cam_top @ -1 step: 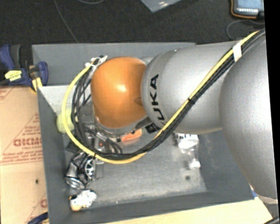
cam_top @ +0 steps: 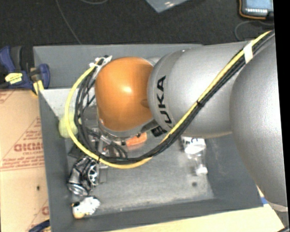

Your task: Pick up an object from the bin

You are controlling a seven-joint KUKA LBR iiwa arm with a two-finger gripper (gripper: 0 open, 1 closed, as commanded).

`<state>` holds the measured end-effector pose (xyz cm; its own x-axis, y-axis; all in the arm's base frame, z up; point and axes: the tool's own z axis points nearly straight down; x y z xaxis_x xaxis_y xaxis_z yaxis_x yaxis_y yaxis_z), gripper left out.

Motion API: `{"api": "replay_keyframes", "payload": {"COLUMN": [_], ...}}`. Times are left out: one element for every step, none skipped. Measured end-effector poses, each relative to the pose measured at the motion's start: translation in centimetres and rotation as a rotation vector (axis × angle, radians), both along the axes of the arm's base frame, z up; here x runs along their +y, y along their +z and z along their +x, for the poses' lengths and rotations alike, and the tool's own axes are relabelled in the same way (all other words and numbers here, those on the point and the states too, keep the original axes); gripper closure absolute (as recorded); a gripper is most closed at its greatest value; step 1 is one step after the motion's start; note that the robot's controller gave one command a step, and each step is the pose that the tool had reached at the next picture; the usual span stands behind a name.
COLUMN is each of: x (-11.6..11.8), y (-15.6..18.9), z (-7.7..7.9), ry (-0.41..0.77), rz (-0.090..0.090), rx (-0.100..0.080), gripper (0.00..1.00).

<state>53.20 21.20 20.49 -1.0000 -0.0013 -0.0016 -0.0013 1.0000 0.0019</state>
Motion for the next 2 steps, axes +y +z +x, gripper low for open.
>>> {"api": "replay_keyframes", "payload": {"x": [0.4, 0.4], "y": [-3.3, -5.9], "z": [-0.3, -1.6], "ry": [0.062, 0.284], "rz": [0.000, -0.002], "rx": [-0.005, 0.003], "gripper": [0.00, 0.00]}}
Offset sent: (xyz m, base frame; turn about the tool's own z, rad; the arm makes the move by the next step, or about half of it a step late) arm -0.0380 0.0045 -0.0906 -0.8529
